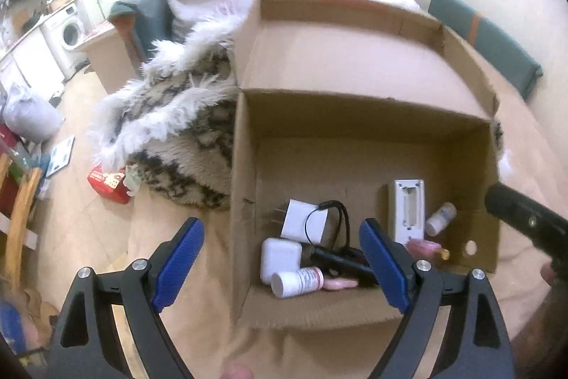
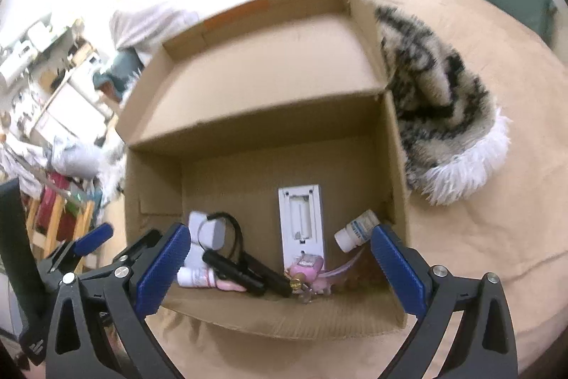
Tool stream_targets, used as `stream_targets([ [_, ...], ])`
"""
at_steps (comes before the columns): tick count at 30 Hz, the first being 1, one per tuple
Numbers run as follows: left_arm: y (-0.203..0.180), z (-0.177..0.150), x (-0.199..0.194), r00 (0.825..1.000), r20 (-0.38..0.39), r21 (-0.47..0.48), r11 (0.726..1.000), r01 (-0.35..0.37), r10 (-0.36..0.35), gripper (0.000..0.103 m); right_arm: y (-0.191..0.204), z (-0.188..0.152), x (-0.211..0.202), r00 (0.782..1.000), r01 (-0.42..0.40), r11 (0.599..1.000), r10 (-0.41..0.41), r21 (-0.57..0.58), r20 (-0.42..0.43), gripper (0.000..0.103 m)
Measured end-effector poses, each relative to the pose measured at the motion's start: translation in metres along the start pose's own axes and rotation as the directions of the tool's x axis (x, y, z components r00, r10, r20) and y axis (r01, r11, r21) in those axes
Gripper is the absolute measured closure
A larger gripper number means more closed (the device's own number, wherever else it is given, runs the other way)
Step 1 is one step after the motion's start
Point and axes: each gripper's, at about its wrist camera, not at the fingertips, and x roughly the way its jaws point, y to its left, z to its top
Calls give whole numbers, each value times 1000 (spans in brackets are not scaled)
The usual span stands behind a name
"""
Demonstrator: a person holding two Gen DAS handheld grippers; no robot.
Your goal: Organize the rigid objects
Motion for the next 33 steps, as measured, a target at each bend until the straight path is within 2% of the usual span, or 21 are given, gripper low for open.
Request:
stream_targets([
  [3, 14, -5, -21, 999, 34, -10, 1000, -20, 20, 15, -2, -5, -16, 999, -2, 1000, 2, 20, 33, 0],
  [4, 18, -9, -30, 998, 49, -5, 999, -51, 51, 15, -2, -9, -20, 999, -14, 1000, 13, 24, 39, 0],
  [5, 19, -9, -38, 992, 69, 4, 994, -111, 110, 15, -1, -11, -24, 999, -20, 999, 18, 27, 43, 0],
  [7, 20, -13, -52, 970, 118, 15, 976, -217, 214, 15, 4, -17, -35, 998, -26, 1000, 25, 11, 54, 0],
  [8, 23, -17, -61, 964, 143, 13, 973, -229, 225, 15, 7, -21, -43, 998, -22, 1000, 22, 0, 60, 0],
  [11, 33, -27, -80, 972, 156, -8, 984, -176, 175, 15, 17, -33, -67, 994, -20, 999, 24, -41, 107, 0],
  [14, 37, -38, -100, 973, 190, -17, 992, -128, 128, 15, 27, -47, -87, 988, -8, 997, 20, -82, 150, 0],
  [17, 36, -47, -110, 976, 200, -17, 996, -87, 88, 15, 30, -56, -95, 989, -6, 995, 22, -104, 149, 0],
  [20, 35, -56, -110, 982, 179, -21, 998, -59, 62, 14, 33, -67, -98, 986, 22, 991, 0, -131, 167, 0],
  [22, 37, -63, -107, 983, 185, -11, 1000, -19, 21, 12, 34, -73, -99, 980, 56, 986, -24, -157, 198, 0],
  [24, 37, -68, -99, 984, 178, -5, 1000, 8, -7, 3, 31, -78, -99, 974, 61, 984, -22, -166, 225, 0],
  [25, 37, -68, -97, 986, 168, -7, 1000, 16, -15, 3, 29, -79, -98, 973, 63, 985, -25, -159, 231, 0],
  [30, 28, -65, -88, 985, 174, 0, 1000, 11, -11, 1, 23, -76, -80, 977, 97, 986, -69, -138, 201, 0],
  [33, 26, -65, -78, 988, 151, 7, 999, -31, 30, 1, 23, -74, -72, 980, 99, 985, -73, -138, 184, 0],
])
